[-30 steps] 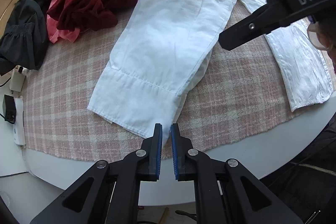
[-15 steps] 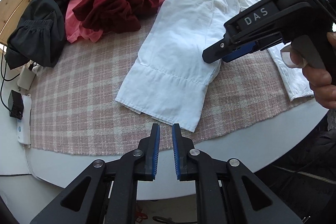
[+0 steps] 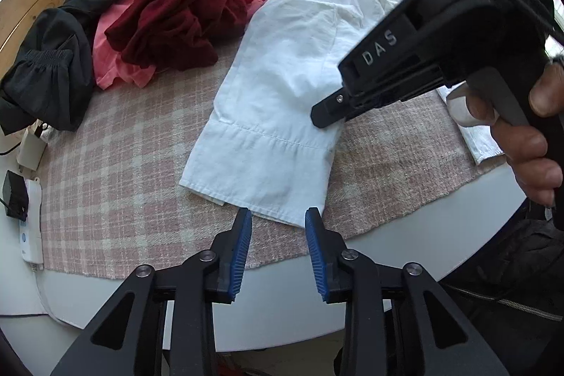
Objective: Fold clothes
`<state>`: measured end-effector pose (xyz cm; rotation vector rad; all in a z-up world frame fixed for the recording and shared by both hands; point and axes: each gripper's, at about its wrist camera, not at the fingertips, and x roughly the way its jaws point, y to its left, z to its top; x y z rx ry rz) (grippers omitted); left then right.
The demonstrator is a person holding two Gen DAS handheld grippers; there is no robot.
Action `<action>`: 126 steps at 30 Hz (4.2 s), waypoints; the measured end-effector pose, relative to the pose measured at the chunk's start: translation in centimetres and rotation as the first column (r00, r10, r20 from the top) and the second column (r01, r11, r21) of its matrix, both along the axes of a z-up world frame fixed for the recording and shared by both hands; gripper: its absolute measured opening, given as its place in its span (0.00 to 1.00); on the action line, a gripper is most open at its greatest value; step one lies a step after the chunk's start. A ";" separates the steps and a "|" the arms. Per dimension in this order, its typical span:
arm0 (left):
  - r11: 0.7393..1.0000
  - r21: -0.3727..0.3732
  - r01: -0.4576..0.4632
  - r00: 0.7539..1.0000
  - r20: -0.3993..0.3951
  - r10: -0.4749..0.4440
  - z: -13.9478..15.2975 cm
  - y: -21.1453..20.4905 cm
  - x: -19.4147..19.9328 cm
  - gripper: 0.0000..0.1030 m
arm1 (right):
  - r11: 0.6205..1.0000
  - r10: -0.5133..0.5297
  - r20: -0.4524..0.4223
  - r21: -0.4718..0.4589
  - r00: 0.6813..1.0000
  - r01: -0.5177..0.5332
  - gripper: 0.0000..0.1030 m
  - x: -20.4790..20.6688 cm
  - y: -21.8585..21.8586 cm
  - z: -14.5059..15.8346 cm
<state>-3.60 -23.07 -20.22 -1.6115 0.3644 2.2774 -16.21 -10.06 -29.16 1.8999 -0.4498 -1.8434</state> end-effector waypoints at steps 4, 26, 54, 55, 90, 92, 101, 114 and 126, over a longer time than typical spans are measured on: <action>0.999 -0.048 0.020 0.998 -0.055 -0.023 0.1 2.0 -0.2 0.41 | 0.997 -0.037 0.023 -0.062 0.999 0.038 0.08 -0.6 0.4 1.5; 0.975 -0.213 -0.064 0.975 -0.223 0.015 2.2 2.9 -3.5 0.04 | 0.983 0.133 -0.118 -0.112 0.984 -0.146 0.14 -0.9 6.3 6.9; 0.921 -0.300 -0.249 0.926 -0.351 0.136 4.8 -1.5 -16.6 0.04 | 0.928 0.189 -0.131 0.347 0.973 -0.134 0.14 -8.3 15.3 2.8; 0.924 -0.289 -0.251 0.924 -0.355 0.140 5.1 -1.3 -16.3 0.04 | 0.932 0.188 -0.124 0.335 0.974 -0.137 0.14 -8.4 15.8 3.3; 0.942 -0.005 -0.337 0.942 -0.002 0.337 -0.3 -5.2 -2.2 0.30 | 0.769 0.636 -0.223 0.260 0.739 -0.583 0.15 -5.2 -1.6 4.9; 0.937 0.035 -0.348 0.937 0.030 0.347 -1.1 -6.6 -3.5 0.30 | 0.759 0.650 -0.233 0.178 0.723 -0.626 0.15 -3.4 -2.9 5.9; 0.946 0.100 -0.308 0.946 0.137 0.293 -4.3 -7.5 -7.4 0.31 | 0.653 0.755 -0.130 0.231 0.642 -0.721 0.15 1.9 -6.0 1.2; 0.983 0.045 -0.176 0.977 0.128 0.169 -5.7 -3.2 -7.8 0.37 | 0.688 0.725 -0.108 0.177 0.681 -0.704 0.14 -0.4 -6.5 3.5; 0.955 0.230 -0.188 0.981 0.097 0.170 -3.3 -0.4 -5.0 0.07 | 0.738 0.674 -0.085 0.113 0.734 -0.665 0.14 -2.7 -7.0 4.6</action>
